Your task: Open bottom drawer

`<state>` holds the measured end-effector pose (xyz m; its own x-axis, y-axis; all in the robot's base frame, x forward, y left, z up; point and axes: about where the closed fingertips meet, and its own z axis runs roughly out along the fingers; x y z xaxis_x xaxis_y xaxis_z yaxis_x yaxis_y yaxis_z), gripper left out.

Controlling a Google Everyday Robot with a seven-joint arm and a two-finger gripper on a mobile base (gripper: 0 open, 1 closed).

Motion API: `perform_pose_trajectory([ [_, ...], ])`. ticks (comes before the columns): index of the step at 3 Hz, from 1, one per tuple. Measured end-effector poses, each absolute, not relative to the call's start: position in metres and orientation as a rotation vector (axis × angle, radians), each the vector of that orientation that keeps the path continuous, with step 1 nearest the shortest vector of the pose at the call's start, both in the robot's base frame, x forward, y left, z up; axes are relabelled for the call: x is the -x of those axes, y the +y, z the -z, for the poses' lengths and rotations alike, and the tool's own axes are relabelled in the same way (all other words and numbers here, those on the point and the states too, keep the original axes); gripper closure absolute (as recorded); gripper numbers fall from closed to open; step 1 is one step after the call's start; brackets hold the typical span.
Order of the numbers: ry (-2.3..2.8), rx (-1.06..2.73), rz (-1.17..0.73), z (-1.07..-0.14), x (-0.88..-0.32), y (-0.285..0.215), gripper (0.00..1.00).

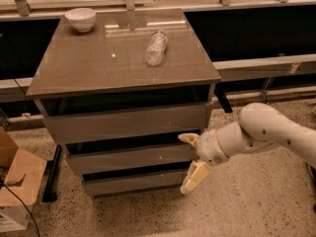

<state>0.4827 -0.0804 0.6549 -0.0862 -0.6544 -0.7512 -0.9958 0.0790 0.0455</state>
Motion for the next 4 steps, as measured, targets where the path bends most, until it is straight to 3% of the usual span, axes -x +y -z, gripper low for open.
perform_pose_trajectory([
  [4, 1.914, 1.6, -0.786, -0.562, -0.491, -0.059, 0.0],
])
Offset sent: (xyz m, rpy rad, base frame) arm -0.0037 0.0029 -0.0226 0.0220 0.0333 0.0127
